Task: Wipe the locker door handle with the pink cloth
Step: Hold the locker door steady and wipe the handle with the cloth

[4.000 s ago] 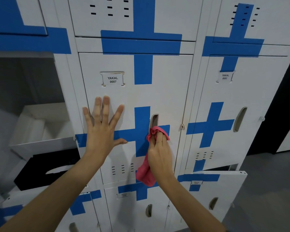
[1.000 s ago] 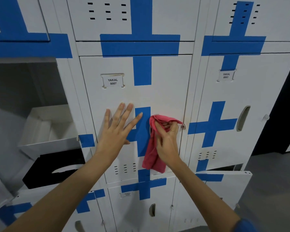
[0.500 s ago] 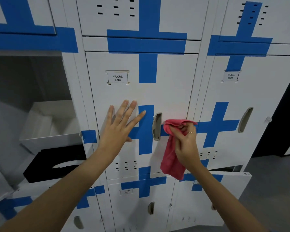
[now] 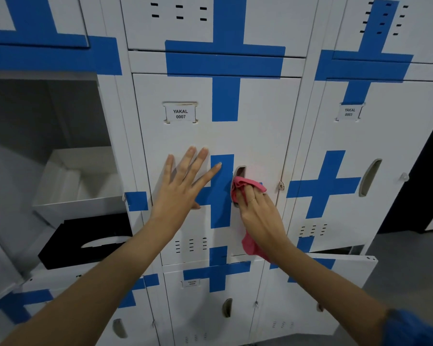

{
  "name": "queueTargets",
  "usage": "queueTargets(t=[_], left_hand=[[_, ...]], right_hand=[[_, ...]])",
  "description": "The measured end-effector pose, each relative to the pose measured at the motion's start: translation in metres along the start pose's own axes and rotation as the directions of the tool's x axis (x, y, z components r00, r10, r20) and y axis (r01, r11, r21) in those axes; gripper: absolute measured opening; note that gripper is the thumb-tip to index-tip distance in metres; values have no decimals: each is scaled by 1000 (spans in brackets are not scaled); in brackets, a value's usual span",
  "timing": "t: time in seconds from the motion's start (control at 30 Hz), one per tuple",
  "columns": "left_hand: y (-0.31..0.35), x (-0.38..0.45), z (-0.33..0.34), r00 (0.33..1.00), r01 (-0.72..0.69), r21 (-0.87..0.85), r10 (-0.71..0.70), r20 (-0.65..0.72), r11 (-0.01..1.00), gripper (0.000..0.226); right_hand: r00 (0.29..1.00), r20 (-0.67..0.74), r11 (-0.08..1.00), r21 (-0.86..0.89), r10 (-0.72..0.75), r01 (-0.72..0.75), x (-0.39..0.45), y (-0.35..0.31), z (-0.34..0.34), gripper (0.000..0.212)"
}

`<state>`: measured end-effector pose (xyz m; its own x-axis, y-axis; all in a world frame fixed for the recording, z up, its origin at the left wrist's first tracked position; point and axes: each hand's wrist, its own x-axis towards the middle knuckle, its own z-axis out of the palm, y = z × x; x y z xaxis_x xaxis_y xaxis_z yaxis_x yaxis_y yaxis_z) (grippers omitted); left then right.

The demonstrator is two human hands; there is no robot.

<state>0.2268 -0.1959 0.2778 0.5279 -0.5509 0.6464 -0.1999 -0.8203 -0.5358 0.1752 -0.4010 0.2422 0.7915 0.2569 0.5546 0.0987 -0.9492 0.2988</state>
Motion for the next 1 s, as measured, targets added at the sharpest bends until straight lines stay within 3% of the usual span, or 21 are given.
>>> queueTargets(t=[0.27, 0.67, 1.0], left_hand=[[0, 0, 2, 1000, 4, -6, -4, 20, 1000, 128], [0, 0, 0, 1000, 1, 10, -1, 9, 1000, 128], [0, -1, -4, 1000, 11, 27, -12, 28, 1000, 128]], right_hand=[[999, 26, 999, -34, -19, 20, -14, -10, 11, 63], [984, 156, 996, -7, 91, -91, -4, -19, 0, 59], [976, 117, 978, 76, 185, -195, 3, -28, -8, 33]])
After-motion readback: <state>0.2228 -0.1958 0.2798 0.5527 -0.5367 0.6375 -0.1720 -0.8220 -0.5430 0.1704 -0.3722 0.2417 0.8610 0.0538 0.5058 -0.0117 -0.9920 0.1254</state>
